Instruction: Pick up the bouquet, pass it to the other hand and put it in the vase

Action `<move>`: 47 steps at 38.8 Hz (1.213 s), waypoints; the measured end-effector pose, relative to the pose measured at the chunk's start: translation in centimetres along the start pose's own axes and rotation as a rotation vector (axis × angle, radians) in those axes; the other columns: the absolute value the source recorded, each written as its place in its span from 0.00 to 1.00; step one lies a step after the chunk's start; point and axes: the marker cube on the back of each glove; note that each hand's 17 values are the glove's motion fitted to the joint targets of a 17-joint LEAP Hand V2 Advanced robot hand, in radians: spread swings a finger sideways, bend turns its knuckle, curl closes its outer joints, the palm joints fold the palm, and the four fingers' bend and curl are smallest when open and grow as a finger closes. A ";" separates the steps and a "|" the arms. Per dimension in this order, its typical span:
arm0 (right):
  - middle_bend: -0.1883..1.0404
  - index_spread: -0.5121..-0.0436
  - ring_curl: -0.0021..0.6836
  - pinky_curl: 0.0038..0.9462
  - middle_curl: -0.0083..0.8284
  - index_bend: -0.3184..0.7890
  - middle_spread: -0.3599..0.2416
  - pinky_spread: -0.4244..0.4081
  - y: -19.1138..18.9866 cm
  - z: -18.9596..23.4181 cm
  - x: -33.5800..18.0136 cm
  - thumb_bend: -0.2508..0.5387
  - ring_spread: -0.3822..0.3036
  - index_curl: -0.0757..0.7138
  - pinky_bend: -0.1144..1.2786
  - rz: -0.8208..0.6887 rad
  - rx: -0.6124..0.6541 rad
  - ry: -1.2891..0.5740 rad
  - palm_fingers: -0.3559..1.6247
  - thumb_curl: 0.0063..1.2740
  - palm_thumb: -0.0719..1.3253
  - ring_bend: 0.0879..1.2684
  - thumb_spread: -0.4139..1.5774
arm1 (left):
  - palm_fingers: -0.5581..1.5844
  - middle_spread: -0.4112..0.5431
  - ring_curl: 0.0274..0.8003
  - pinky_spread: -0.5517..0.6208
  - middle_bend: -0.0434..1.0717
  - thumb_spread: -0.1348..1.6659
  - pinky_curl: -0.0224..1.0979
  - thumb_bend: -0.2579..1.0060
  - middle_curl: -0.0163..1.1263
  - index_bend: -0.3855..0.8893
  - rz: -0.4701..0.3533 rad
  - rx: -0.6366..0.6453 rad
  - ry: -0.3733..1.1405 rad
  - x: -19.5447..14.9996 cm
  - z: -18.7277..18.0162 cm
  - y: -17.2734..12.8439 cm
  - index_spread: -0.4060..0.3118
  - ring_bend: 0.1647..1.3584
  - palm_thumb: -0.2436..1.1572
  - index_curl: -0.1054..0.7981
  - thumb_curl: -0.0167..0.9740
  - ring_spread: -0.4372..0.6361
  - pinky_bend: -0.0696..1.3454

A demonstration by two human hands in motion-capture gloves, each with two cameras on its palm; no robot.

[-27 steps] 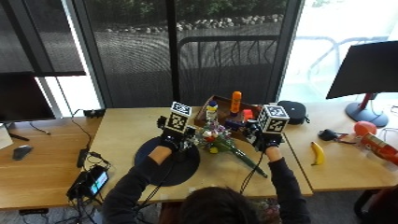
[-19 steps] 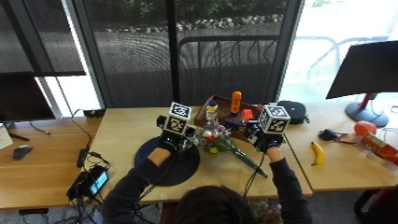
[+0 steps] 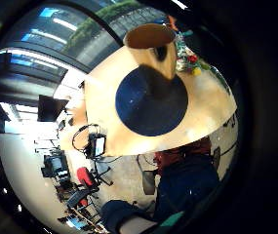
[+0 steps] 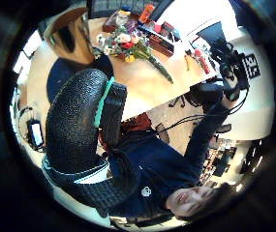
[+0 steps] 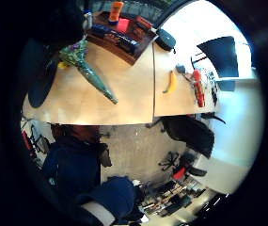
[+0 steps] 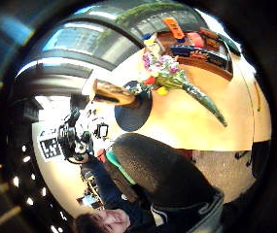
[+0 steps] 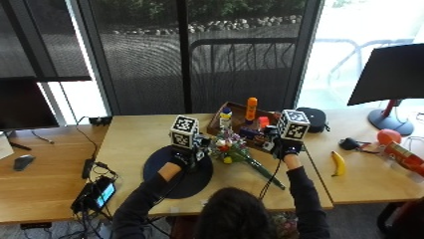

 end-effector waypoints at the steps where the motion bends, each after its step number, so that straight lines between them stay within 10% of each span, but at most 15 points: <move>1: 0.38 0.40 0.42 0.33 0.33 0.29 0.49 0.64 -0.2 -0.1 0.3 0.33 0.52 0.18 0.49 0.021 -0.001 0.002 0.31 0.11 0.17 0.45 0.75 | 0.46 0.54 0.27 0.62 0.20 0.75 0.27 0.24 0.21 0.42 0.009 0.005 0.008 0.3 0.1 0.0 0.50 0.27 0.32 0.43 0.20 0.55 0.30; 12: 0.35 0.62 0.48 0.38 0.38 0.35 0.50 0.61 -1.9 0.4 4.2 0.39 0.41 0.19 0.60 0.340 -0.267 -0.100 0.40 0.18 0.34 0.52 0.72 | 0.44 0.54 0.31 0.62 0.21 0.77 0.30 0.21 0.25 0.40 0.065 -0.007 0.060 2.4 1.1 1.3 0.51 0.28 0.33 0.44 0.24 0.55 0.31; 19: 0.33 0.64 0.50 0.39 0.41 0.39 0.49 0.60 -5.4 4.8 6.8 0.37 0.38 0.24 0.60 0.339 -0.244 -0.183 0.42 0.21 0.40 0.50 0.72 | 0.44 0.54 0.32 0.63 0.21 0.77 0.31 0.20 0.27 0.40 0.082 -0.009 0.022 2.0 1.8 1.7 0.53 0.29 0.34 0.44 0.25 0.56 0.31; 25: 0.31 0.66 0.52 0.39 0.42 0.36 0.49 0.58 -4.9 11.0 7.6 0.37 0.35 0.25 0.61 0.537 -0.482 -0.236 0.41 0.24 0.47 0.51 0.70 | 0.43 0.54 0.33 0.63 0.21 0.77 0.32 0.19 0.28 0.41 0.091 -0.012 0.095 0.8 2.1 2.2 0.53 0.29 0.34 0.44 0.26 0.56 0.31; 33: 0.31 0.66 0.54 0.39 0.45 0.38 0.49 0.59 -5.4 16.9 9.0 0.34 0.31 0.27 0.60 0.542 -0.262 -0.091 0.40 0.26 0.53 0.50 0.69 | 0.43 0.53 0.34 0.63 0.21 0.78 0.33 0.19 0.30 0.41 0.077 -0.061 0.125 -0.8 3.6 2.4 0.53 0.29 0.34 0.44 0.27 0.56 0.30; 40: 0.33 0.65 0.54 0.38 0.47 0.39 0.44 0.59 -4.0 21.4 8.1 0.31 0.30 0.29 0.58 0.487 -0.352 -0.154 0.41 0.27 0.57 0.48 0.68 | 0.43 0.53 0.34 0.64 0.21 0.78 0.33 0.19 0.32 0.41 0.059 -0.077 0.135 -1.6 4.5 2.5 0.53 0.28 0.34 0.44 0.27 0.57 0.30; 47: 0.37 0.56 0.53 0.34 0.50 0.49 0.36 0.46 -3.6 23.4 7.3 0.36 0.24 0.37 0.47 0.651 -0.047 -0.060 0.49 0.29 0.67 0.44 0.68 | 0.43 0.53 0.35 0.64 0.21 0.78 0.34 0.19 0.33 0.41 0.050 -0.090 0.103 -1.6 4.1 3.3 0.53 0.28 0.34 0.44 0.28 0.57 0.29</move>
